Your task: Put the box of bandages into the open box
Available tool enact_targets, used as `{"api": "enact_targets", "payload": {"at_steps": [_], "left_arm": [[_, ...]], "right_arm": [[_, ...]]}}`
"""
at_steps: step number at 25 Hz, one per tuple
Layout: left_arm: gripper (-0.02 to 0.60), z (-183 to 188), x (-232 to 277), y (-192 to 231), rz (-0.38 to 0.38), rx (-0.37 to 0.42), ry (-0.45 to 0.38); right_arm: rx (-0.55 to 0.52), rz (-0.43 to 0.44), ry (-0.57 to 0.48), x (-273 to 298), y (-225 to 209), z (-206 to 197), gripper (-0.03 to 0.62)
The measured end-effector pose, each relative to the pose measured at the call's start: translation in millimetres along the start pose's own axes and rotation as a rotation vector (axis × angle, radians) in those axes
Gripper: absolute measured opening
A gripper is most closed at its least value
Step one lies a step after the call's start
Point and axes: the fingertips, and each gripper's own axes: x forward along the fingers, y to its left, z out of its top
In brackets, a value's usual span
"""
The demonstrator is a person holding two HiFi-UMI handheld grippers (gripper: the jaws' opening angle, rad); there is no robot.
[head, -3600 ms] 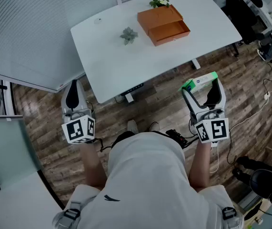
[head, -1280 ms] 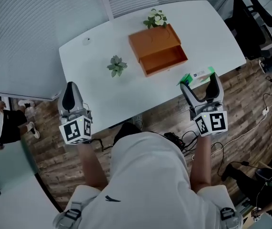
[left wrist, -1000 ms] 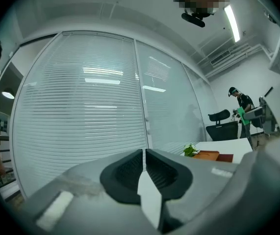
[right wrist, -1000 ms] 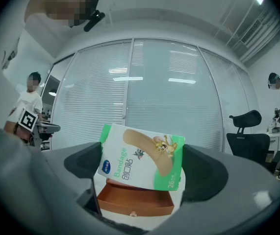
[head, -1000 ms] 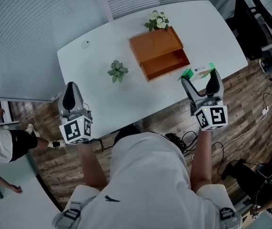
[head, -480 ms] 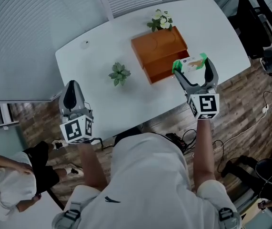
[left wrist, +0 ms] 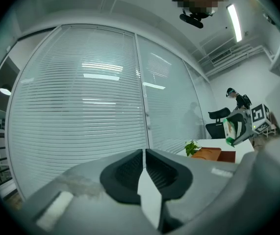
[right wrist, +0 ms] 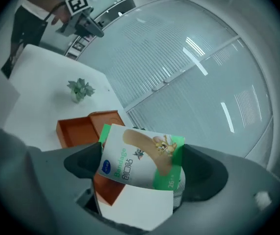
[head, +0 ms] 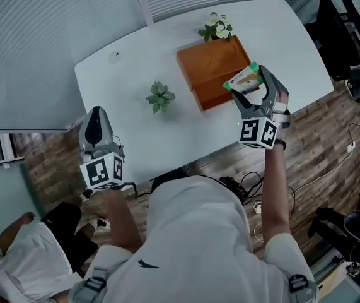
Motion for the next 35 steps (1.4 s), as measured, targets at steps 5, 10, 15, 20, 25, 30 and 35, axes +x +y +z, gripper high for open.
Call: {"api": "enact_targets", "payload": {"at_steps": [5,10,15,20,25,30,35], "left_arm": [[0.025,-1.0,-2.1,0.8,0.002,0.000,0.004],[0.025,-3.0,-3.5,-0.8,0.000,0.001,0.007],[0.025,-4.1,-5.9,-2.3,-0.002,-0.001,0.009],[0.025,-3.5,-8.6,-4.2,-0.004,-0.001,0.008],[0.025,-1.8,-13.5,-4.3,-0.002,0.000,0.008],[0.025,0.3,-18.6,-7.2,-0.009,0.002,0.004],[0.025,2.2,-26.9,-11.3,-0.019,0.006,0.001]], "right_arm": [[-0.038,0.017,0.023,4.3,1.2,-1.9,0.520],[-0.029,0.025,0.020,2.5,2.6,-2.2,0.523],[-0.013,0.018,0.011,-1.1,0.0,-0.3,0.528],[-0.009,0.017,0.004,-3.7,-2.5,2.7,0.528],[0.043,0.017,-0.010,-9.8,-5.4,5.0,0.528],[0.293,0.013,-0.088,-25.0,-17.0,11.2,0.528],[0.585,-0.028,-0.204,-53.0,-32.9,13.5,0.485]]}}
